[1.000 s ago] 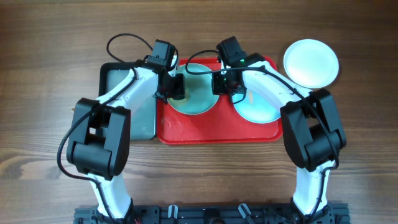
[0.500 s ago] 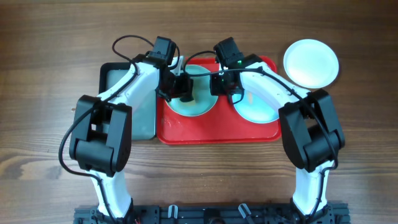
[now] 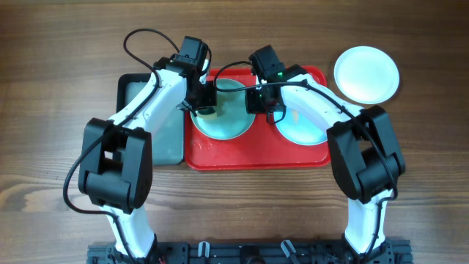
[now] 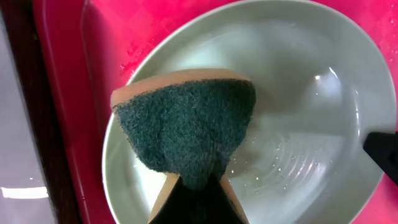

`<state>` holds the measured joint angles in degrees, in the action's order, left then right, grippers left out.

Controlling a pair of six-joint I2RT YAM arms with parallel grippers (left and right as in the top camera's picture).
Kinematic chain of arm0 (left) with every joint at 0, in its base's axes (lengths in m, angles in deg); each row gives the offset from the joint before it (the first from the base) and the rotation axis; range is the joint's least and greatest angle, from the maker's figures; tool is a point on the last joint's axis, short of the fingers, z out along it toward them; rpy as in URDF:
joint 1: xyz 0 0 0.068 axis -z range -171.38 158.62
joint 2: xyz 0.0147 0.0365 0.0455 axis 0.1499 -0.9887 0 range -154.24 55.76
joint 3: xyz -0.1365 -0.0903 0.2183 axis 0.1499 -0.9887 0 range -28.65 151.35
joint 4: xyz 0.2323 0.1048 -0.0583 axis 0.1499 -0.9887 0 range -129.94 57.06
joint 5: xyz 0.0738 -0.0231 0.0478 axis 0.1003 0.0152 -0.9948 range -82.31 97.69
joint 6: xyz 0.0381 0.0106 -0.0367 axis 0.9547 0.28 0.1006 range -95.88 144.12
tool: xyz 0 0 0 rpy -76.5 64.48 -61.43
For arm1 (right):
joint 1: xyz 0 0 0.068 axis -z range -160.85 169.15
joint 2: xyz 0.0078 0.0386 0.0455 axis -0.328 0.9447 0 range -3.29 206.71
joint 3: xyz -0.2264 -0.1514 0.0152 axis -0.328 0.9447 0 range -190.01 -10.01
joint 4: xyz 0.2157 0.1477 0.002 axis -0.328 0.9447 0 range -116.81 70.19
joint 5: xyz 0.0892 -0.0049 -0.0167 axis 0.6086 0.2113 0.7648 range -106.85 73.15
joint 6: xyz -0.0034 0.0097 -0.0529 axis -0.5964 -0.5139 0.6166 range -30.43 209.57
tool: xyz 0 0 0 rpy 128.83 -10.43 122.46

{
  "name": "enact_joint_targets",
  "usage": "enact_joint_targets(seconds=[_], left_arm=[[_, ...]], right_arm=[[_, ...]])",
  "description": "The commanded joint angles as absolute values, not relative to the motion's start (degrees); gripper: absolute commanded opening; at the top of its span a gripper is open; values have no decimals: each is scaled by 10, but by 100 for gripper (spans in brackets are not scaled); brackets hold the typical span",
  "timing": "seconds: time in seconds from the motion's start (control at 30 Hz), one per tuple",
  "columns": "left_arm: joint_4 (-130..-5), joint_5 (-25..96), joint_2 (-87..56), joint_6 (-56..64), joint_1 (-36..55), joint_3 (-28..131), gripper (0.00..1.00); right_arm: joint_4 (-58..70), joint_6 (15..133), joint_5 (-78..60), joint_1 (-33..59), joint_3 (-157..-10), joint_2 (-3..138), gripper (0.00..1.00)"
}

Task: Clean dirty plates on tray and stack at the side
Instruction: 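Scrub the teal plate with the sponge in left gripper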

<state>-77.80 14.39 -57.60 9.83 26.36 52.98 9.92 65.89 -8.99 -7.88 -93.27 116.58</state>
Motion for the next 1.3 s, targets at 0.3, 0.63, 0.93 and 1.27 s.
enact_joint_targets(seconds=[0.3,0.63,0.93,1.27], left_arm=[[-766,106,-577,99,265,498,4],[-741,143,-591,99,265,481,4],[-727,277,-652,95,265,481,4],[-691,371,-655,86,265,481,4]], right_arm=[[101,686,-85,-84,-928,1173,4],[101,687,-85,-84,-928,1173,4],[101,688,-85,-84,-928,1173,4],[101,688,-85,-84,-928,1173,4]])
